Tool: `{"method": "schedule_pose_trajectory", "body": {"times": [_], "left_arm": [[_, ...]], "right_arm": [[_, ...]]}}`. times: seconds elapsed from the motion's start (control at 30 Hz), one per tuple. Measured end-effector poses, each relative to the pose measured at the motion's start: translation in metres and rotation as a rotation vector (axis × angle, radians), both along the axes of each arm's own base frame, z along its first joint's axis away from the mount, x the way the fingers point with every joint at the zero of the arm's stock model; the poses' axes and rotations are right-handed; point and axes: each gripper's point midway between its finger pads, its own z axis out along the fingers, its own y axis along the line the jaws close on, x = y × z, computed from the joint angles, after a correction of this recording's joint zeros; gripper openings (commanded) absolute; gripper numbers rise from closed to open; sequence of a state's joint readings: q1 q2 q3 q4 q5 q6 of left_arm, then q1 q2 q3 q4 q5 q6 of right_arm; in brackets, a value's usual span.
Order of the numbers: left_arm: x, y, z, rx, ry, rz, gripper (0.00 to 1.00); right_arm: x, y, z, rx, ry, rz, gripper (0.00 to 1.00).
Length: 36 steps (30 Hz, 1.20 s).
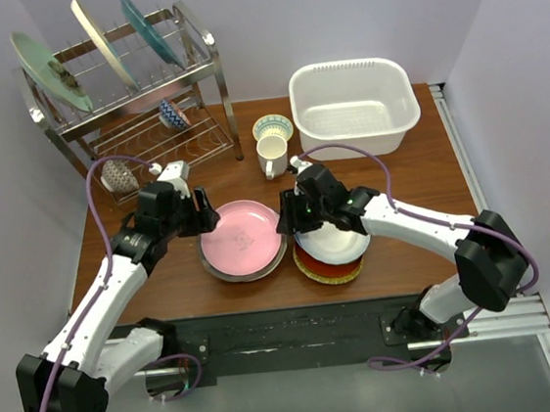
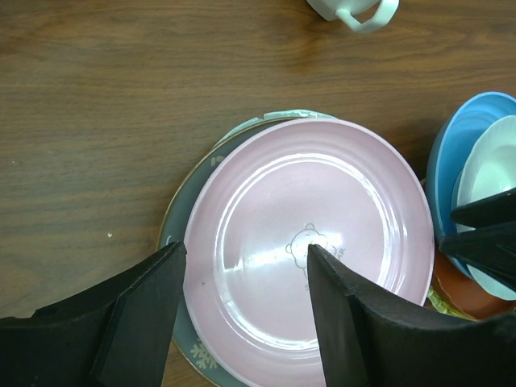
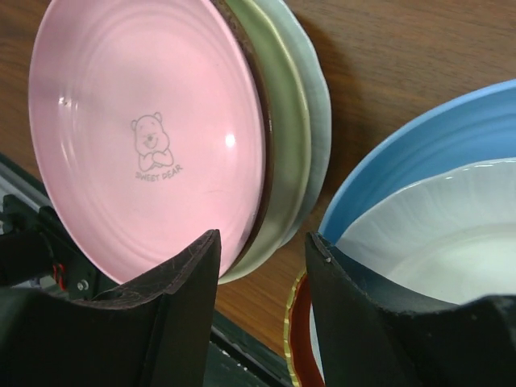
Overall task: Place the plates into the plastic bin on the countertop
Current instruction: Pick up the plate at the center of the board.
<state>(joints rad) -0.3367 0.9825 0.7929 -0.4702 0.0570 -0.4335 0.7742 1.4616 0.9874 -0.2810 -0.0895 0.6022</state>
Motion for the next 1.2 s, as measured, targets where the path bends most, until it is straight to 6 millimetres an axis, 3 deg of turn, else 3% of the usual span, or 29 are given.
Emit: {"method": "schedule_pose_trajectory", "body": {"times": [0.43,0.57,0.7,0.87,1.2], "left_arm": [[-0.005,0.0,-0.004,0.005,0.017,-0.017,0.67],[-0.005,0.0,-0.005,0.006,0.019,-0.017,0.67],[-0.005,0.0,-0.006,0.008,0.024,-0.017,0.67],[-0.005,0.0,-0.007,0.01,0.028,-0.018,0.68],[-0.004,0.001,-0.01,0.022,0.034,-0.017,0.69]], "right_arm": [[0.006,0.004,-0.012,-0.032,0.013,-0.007,0.45],[0.009,0.009,-0.011,-0.029,0.009,-0.006,0.3],[0.01,0.011,-0.016,-0.036,0.017,-0.002,0.23],[0.01,0.016,-0.016,-0.03,0.018,0.008,0.02],[0.012,0.015,-0.016,-0.037,0.01,-0.001,0.0]]}}
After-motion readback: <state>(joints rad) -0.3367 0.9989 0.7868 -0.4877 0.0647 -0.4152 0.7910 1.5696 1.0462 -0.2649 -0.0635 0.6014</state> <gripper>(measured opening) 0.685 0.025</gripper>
